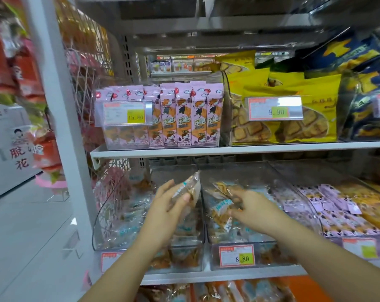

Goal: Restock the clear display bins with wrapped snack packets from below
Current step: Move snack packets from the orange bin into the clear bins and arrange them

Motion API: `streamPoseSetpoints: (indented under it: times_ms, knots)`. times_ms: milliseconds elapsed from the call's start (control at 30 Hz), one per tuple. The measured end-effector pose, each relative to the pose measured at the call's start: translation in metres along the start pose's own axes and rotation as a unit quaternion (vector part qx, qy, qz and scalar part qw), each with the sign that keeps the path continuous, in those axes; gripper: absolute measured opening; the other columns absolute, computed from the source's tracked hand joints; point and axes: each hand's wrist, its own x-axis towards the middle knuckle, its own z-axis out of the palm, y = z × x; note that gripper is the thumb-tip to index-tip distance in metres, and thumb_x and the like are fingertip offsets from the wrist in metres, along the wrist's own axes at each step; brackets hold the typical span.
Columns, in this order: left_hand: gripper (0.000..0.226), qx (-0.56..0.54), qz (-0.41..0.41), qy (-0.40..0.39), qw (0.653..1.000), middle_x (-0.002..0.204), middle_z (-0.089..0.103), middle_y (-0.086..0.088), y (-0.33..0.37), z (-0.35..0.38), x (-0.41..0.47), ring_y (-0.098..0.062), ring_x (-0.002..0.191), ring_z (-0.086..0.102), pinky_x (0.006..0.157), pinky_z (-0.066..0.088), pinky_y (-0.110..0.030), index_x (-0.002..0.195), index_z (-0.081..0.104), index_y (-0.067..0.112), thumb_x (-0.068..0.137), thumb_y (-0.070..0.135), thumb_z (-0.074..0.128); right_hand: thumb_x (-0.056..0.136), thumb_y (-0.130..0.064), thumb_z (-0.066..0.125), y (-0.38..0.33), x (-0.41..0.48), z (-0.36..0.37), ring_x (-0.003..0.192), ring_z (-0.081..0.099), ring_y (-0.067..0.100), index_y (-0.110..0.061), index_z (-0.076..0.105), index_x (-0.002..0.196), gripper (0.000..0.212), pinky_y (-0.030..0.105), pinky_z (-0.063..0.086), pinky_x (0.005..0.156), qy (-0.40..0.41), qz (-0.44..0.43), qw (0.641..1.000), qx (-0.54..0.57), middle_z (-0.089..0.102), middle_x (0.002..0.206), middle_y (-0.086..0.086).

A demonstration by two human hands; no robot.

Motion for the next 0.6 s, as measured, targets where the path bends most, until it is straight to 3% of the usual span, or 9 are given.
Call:
streamPoseSetpoints:
  times_ms: [67, 133, 233, 300, 433, 533, 600]
  knots:
    - [0.024, -0.014, 0.018, 0.017, 1.000, 0.137, 0.039, 0.016, 0.007, -0.010, -0.009, 0.005, 0.123, 0.036, 0.086, 0.027, 0.004, 0.115, 0.055, 0.042, 0.096, 0.028, 0.049, 0.089, -0.027, 0.058, -0.002, -0.004, -0.008, 0.099, 0.061, 0.020, -0.031, 0.055, 0.127, 0.038, 0.033, 0.051, 0.087, 0.056, -0.005, 0.998, -0.001, 0.065, 0.119, 0.000]
    - [0.030, -0.040, 0.018, 0.025, 0.999, 0.133, 0.050, 0.020, 0.011, -0.020, -0.020, 0.005, 0.124, 0.044, 0.098, 0.032, -0.013, 0.122, 0.056, 0.045, 0.095, 0.035, 0.048, 0.091, -0.025, 0.058, -0.007, -0.011, -0.015, 0.102, 0.059, 0.016, -0.031, 0.057, 0.128, 0.038, 0.028, 0.047, 0.088, 0.110, -0.029, 0.993, 0.037, 0.065, 0.120, -0.002]
    - [0.028, -0.179, -0.043, 0.037, 0.982, 0.110, 0.069, 0.013, 0.015, -0.031, -0.039, -0.002, 0.104, 0.064, 0.090, 0.050, -0.029, 0.113, 0.063, 0.050, 0.096, 0.033, 0.048, 0.091, -0.028, 0.060, -0.021, -0.030, -0.022, 0.090, 0.057, 0.001, -0.029, 0.061, 0.125, 0.034, 0.009, 0.041, 0.082, 0.167, -0.075, 0.977, 0.106, 0.067, 0.112, -0.007]
    - [0.029, -0.270, -0.102, 0.036, 0.957, 0.099, 0.073, 0.003, 0.015, -0.038, -0.050, -0.014, 0.095, 0.069, 0.082, 0.056, -0.042, 0.120, 0.062, 0.033, 0.096, 0.030, 0.048, 0.089, -0.031, 0.062, -0.032, -0.043, -0.020, 0.077, 0.056, -0.007, -0.029, 0.065, 0.118, 0.030, -0.003, 0.037, 0.069, 0.203, -0.101, 0.960, 0.161, 0.069, 0.100, -0.011]
    - [0.034, -0.390, -0.172, 0.021, 0.904, 0.088, 0.071, -0.009, 0.014, -0.044, -0.069, -0.026, 0.083, 0.069, 0.082, 0.055, -0.049, 0.114, 0.061, 0.009, 0.092, 0.032, 0.050, 0.081, -0.026, 0.072, -0.054, -0.063, 0.000, 0.072, 0.062, -0.007, -0.026, 0.075, 0.092, 0.011, 0.004, 0.045, 0.064, 0.271, -0.166, 0.914, 0.253, 0.069, 0.075, -0.018]
    - [0.040, -0.415, -0.218, 0.006, 0.884, 0.098, 0.072, -0.012, 0.006, -0.040, -0.079, -0.028, 0.092, 0.068, 0.087, 0.053, -0.052, 0.114, 0.060, 0.007, 0.088, 0.037, 0.052, 0.080, -0.022, 0.071, -0.067, -0.065, 0.023, 0.072, 0.061, -0.001, -0.020, 0.074, 0.084, 0.005, 0.007, 0.047, 0.065, 0.310, -0.293, 0.887, 0.177, 0.070, 0.076, -0.015]
    - [0.039, -0.422, -0.241, -0.001, 0.874, 0.104, 0.071, -0.013, 0.000, -0.042, -0.082, -0.030, 0.096, 0.068, 0.080, 0.056, -0.047, 0.119, 0.059, 0.009, 0.095, 0.037, 0.046, 0.082, -0.018, 0.065, -0.070, -0.064, 0.039, 0.075, 0.061, 0.001, -0.018, 0.069, 0.090, 0.009, 0.009, 0.048, 0.068, 0.301, -0.364, 0.870, 0.140, 0.069, 0.083, -0.011]
